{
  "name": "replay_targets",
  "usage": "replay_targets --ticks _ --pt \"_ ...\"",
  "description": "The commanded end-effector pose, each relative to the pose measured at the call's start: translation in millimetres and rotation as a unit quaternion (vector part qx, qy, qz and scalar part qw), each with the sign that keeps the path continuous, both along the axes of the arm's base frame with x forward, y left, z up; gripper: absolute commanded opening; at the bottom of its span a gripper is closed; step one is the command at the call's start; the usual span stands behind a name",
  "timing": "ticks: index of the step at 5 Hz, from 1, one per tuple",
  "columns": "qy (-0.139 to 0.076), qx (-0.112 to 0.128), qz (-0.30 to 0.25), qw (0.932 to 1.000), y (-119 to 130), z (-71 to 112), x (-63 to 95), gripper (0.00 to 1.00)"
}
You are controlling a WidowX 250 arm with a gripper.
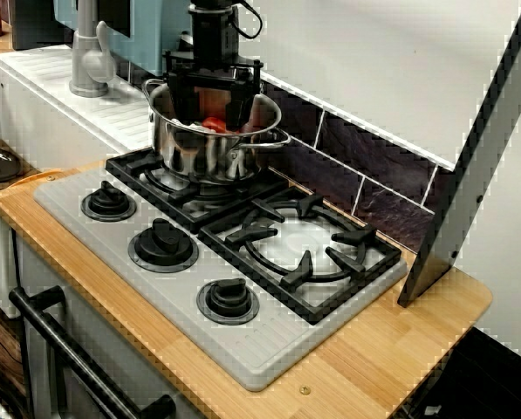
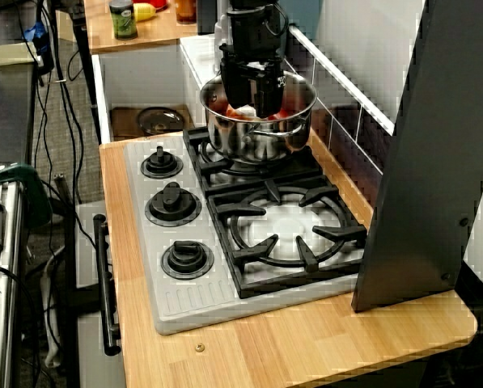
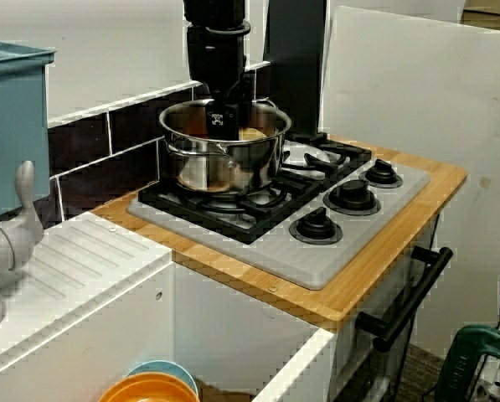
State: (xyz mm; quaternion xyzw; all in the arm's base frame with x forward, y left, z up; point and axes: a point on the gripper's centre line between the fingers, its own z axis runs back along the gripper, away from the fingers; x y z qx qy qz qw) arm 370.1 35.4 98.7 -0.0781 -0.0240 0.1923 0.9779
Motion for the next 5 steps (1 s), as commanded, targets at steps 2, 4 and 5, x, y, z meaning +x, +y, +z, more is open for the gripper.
replay_targets --ticks 2,4,5 --pt "-0.028 0.041 0.004 0.9987 -4.0 -6.3 3.3 1.0" --pt "-0.022 0.058 0.0 0.9981 -9.8 -17.7 5.7 1.0" --pt "-0.017 0.054 0.004 0.9984 -7.5 -17.8 8.1 1.0"
